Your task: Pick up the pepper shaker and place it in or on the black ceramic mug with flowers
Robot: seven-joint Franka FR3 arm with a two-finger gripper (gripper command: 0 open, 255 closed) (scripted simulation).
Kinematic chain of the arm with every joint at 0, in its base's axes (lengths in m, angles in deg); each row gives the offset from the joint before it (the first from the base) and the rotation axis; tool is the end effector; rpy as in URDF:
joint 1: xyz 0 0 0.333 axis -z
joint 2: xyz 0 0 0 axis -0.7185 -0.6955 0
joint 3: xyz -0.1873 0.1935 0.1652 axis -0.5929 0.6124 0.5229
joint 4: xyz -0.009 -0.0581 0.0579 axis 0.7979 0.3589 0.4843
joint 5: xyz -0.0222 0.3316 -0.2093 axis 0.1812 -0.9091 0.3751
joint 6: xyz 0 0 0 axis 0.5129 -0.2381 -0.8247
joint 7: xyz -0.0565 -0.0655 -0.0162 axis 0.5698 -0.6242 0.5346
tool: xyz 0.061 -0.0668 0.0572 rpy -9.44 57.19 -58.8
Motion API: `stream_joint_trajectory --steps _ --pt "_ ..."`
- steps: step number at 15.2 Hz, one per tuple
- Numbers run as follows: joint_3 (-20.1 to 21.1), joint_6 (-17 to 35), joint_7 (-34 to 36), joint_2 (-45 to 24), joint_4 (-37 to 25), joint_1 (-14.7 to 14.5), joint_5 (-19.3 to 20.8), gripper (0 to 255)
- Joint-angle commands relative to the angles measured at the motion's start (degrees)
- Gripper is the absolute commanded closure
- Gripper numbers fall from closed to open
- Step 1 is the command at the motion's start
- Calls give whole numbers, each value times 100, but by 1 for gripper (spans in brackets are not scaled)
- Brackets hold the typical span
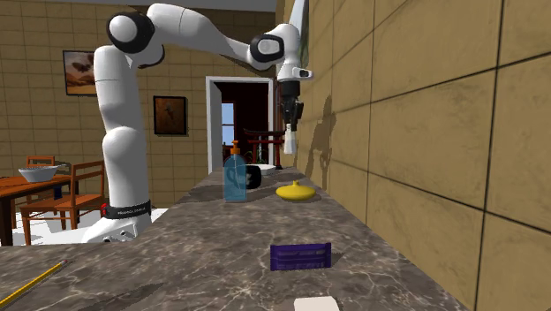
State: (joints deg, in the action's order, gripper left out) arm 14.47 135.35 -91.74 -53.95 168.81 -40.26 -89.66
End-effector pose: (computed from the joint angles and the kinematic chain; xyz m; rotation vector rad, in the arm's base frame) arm 0.4915 -0.2378 0.5506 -3.0699 0.1719 -0.1429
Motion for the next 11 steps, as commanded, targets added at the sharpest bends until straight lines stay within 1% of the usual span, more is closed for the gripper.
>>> stream_joint_trajectory --steps 1,6,11 --pt "165 29 319 241 232 -123 90 255" --pt "601 64 1061 786 750 -379 227 255" --pt "1068 56 1783 1183 1099 -622 251 255"
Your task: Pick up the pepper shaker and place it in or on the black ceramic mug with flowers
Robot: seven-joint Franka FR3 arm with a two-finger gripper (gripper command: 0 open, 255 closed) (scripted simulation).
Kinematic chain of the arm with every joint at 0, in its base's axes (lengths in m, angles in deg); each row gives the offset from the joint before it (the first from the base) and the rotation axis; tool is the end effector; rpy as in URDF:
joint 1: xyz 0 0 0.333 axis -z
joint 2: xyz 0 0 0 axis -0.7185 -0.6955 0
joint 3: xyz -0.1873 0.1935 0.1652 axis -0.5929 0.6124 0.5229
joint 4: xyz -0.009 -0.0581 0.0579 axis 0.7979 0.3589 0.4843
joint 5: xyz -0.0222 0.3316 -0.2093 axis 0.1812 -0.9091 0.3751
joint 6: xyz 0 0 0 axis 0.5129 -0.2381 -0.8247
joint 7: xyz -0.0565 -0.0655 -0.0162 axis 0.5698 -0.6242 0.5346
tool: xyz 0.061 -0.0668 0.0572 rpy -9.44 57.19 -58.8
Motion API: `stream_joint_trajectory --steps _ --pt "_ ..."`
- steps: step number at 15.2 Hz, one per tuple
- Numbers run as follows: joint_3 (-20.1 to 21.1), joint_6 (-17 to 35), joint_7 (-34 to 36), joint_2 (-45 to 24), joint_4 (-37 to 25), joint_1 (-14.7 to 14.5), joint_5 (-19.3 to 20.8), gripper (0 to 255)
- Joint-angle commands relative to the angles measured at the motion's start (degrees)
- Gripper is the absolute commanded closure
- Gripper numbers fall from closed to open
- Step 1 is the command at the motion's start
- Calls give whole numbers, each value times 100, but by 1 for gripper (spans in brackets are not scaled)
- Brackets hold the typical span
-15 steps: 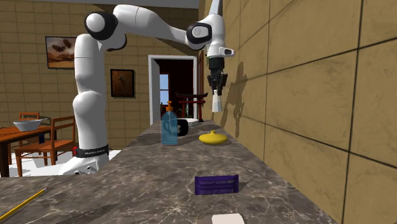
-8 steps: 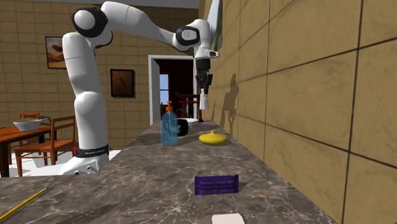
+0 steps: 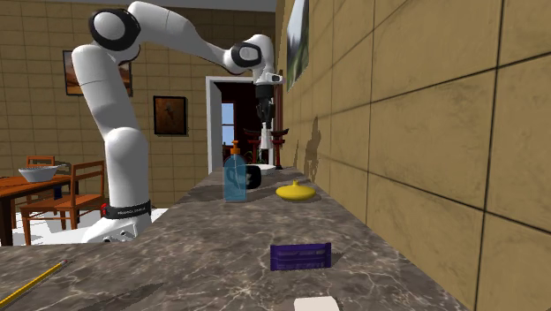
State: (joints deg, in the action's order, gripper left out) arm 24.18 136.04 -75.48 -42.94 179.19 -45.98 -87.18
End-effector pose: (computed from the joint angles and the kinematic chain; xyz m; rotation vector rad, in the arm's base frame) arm 0.4768 -0.0935 0.5623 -3.0702 0.1713 -0.1426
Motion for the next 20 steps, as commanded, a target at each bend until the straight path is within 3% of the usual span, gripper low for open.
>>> stream_joint_trajectory --steps 1,12,20 --pt "192 -18 301 143 110 -99 -3 255" --pt "1259 -99 1847 420 237 -649 -176 255" --pt "1267 518 1821 411 844 -653 -190 255"
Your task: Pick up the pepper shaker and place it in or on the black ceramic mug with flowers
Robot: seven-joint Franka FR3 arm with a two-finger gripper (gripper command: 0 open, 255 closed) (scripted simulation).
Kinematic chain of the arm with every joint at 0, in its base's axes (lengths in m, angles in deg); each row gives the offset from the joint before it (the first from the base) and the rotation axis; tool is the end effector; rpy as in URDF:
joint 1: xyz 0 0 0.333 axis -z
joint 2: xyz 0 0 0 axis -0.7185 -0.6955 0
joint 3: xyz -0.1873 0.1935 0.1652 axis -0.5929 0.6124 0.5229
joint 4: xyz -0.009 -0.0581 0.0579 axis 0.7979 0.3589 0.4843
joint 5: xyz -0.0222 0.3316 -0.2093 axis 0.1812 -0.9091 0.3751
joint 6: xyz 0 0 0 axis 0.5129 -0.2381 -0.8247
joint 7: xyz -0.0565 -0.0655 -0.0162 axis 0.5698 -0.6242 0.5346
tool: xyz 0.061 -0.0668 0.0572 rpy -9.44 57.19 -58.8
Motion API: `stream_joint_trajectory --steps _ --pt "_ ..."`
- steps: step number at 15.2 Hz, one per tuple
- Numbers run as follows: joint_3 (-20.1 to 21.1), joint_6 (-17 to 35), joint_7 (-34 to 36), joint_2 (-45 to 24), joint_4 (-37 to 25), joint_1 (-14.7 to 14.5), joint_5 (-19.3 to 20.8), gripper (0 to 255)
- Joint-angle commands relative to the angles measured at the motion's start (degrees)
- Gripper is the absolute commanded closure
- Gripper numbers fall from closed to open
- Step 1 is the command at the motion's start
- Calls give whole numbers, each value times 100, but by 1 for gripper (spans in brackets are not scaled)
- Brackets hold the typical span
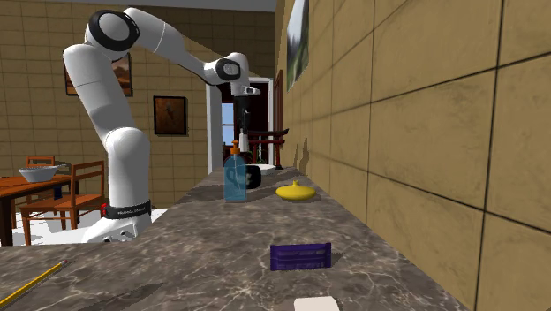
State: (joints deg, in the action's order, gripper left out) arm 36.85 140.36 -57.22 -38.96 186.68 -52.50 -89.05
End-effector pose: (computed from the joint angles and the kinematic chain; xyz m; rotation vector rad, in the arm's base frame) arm 0.4568 0.0764 0.5407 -3.0707 0.1738 -0.1417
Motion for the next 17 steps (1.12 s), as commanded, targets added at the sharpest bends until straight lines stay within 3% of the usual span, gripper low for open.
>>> stream_joint_trajectory --steps 1,13,17 --pt "1 163 -9 6 166 -1 -4 255" --pt "15 1107 -48 -178 926 -10 -29 255" --pt "15 1107 -48 -178 926 -10 -29 255"
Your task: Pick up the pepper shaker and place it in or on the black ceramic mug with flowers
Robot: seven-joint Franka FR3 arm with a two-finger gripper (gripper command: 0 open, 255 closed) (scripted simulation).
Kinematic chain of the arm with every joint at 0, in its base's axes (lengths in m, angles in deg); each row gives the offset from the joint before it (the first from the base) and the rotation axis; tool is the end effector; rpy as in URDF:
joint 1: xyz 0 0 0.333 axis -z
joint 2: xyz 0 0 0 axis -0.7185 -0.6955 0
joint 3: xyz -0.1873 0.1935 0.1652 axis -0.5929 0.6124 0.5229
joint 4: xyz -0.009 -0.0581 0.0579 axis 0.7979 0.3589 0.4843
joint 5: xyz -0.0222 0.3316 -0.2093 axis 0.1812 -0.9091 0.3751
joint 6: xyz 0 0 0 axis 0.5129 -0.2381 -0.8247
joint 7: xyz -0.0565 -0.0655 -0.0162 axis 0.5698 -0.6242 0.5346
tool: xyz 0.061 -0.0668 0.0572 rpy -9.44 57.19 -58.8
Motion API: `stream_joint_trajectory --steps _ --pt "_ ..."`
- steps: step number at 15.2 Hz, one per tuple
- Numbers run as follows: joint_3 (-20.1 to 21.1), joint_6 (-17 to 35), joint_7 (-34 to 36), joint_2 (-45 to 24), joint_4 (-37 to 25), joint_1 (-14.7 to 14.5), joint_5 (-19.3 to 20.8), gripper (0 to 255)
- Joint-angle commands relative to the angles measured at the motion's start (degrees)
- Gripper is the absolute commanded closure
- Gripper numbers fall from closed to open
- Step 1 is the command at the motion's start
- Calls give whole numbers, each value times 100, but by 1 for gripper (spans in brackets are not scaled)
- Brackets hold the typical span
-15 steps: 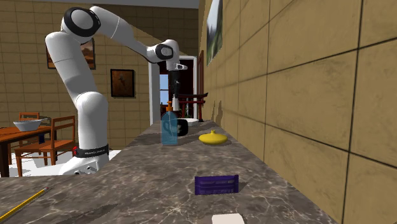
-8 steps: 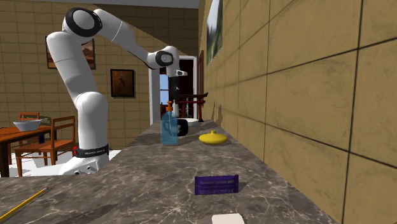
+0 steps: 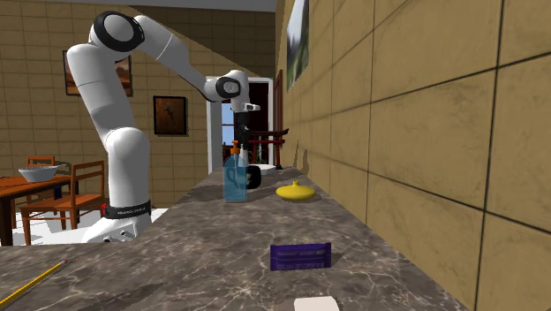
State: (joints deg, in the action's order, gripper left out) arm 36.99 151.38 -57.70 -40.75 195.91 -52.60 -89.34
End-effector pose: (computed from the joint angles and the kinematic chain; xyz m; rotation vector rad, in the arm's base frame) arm 0.4559 0.0761 0.4668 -3.0706 0.1739 -0.1419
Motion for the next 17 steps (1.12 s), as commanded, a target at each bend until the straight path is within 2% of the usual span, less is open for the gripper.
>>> stream_joint_trajectory --steps 1,4,5,10,14,17 --pt "1 5 1 0 4 0 0 255" --pt "1 5 1 0 4 0 0 255" --pt "0 5 0 1 4 0 0 0" --pt "0 5 0 1 4 0 0 0" --pt "-28 -749 7 253 -497 15 20 0" --pt "-28 -749 7 254 -496 15 20 0"
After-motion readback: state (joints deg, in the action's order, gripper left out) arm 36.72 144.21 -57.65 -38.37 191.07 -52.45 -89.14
